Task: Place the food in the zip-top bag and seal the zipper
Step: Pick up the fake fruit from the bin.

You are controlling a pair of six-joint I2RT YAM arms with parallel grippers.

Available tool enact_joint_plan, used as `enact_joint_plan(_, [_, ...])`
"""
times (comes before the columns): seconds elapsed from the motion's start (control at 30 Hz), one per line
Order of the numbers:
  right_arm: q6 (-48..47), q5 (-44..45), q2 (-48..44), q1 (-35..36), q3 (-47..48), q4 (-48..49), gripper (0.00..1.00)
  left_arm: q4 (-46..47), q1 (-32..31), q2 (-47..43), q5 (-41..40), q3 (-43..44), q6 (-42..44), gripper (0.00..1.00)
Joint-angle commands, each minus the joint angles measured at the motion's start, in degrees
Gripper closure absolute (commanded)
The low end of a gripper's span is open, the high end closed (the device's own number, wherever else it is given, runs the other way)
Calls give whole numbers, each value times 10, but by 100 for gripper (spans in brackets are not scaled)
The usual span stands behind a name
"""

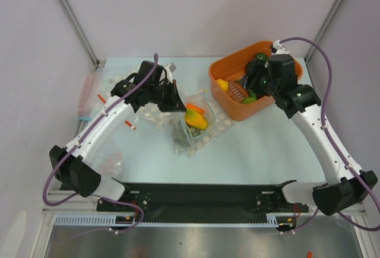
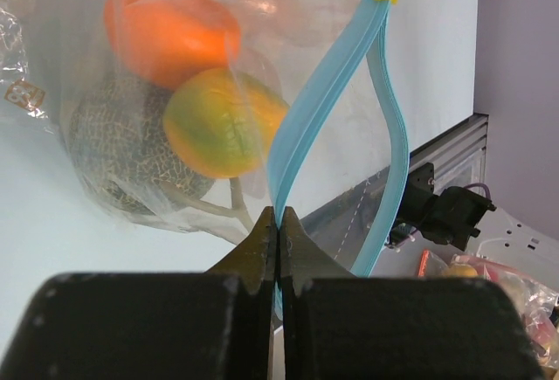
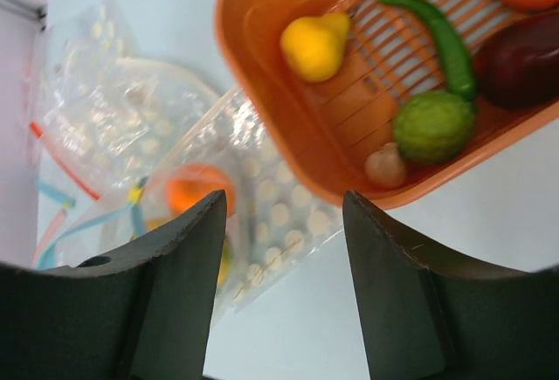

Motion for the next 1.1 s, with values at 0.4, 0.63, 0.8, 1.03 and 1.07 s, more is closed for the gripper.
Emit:
enact_joint_plan(0.4, [-61, 68, 189, -132, 69, 23, 35, 10, -3, -26, 0, 21, 9, 100])
enact_joint_plan(0.63, [-63, 99, 336, -160, 207, -25, 12, 14, -4, -20, 2, 28, 12, 100])
enact_joint_plan(0.8, [-60, 157, 415, -166, 291, -44, 0, 21, -3, -14, 8, 29, 11, 100])
enact_joint_plan(1.03, [-11, 192, 496, -182, 340, -42, 2, 30, -3, -14, 8, 34, 14, 100])
enact_joint_plan(1.07, [-2, 187, 501, -185, 337, -36, 2, 33, -3, -14, 9, 33, 15, 100])
